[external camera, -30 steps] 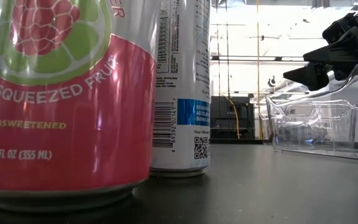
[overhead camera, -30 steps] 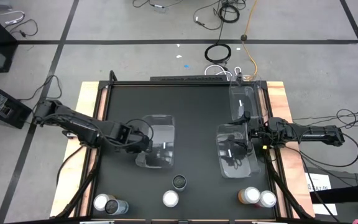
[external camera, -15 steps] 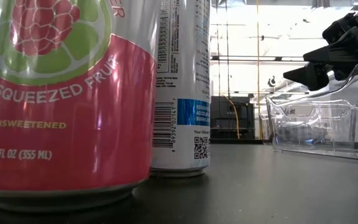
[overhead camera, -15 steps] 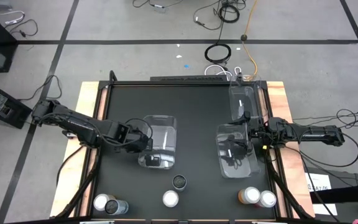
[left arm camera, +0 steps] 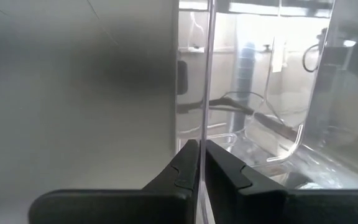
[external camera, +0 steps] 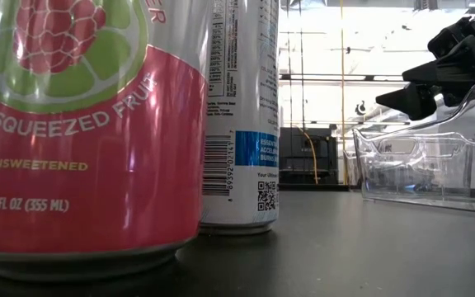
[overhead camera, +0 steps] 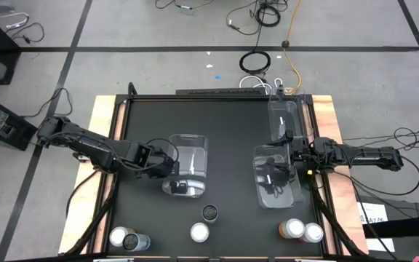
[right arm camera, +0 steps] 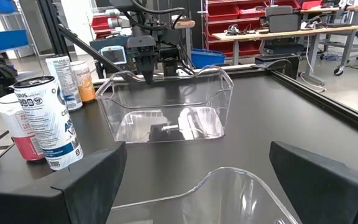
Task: Sort soda cans
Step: Move the top left transparent bin to the middle left of the table
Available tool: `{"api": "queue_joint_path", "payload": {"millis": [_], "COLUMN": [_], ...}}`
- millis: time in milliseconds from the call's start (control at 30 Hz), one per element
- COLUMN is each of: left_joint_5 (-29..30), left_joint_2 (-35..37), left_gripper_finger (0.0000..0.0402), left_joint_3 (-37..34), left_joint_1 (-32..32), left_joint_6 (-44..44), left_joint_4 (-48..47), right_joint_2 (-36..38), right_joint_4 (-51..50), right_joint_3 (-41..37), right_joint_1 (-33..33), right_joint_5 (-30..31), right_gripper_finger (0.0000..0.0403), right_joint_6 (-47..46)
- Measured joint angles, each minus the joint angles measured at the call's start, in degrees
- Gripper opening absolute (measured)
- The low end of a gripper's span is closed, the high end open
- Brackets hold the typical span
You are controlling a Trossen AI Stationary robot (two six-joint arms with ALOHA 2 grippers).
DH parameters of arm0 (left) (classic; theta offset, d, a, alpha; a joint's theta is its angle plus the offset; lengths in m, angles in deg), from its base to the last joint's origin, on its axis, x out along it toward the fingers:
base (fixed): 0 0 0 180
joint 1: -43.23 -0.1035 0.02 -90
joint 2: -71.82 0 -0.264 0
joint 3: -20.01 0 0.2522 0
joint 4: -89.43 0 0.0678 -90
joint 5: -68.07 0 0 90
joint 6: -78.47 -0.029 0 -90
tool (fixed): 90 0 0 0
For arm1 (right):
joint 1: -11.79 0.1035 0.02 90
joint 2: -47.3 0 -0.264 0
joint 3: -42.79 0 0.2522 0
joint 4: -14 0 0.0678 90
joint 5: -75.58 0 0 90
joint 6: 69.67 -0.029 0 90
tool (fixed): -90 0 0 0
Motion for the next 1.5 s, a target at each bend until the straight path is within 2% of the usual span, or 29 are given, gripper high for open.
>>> {"api": "queue_joint_path", "payload": {"millis": [833, 1233, 1400, 1500], "left_joint_5": [-0.52, -0.69, -2.74, -0.74], "left_joint_2": [0.02, 0.07, 1.1, 3.07], "left_gripper_finger": [0.0029, 0.0119, 0.0128, 0.0128], "left_joint_3": [0.09, 0.11, 1.0, 2.61], "left_joint_1": [0.0, -0.02, -0.35, -0.33], "left_joint_6": [-0.37, 0.02, -0.54, -1.85], "left_joint_4": [1.54, 1.54, 0.52, -0.4], "right_joint_2": [0.0, 0.0, 0.01, 0.02], "right_joint_4": [-0.02, -0.02, -0.02, -0.02], "right_joint_3": [0.0, 0.0, -0.01, -0.02], "right_joint_1": [0.0, 0.01, 0.01, 0.01], "right_joint_5": [0.0, 0.0, 0.0, -0.01], "right_gripper_finger": [0.0389, 0.0389, 0.0389, 0.0389], "right_joint_6": [0.0, 0.01, 0.0, -0.01]}}
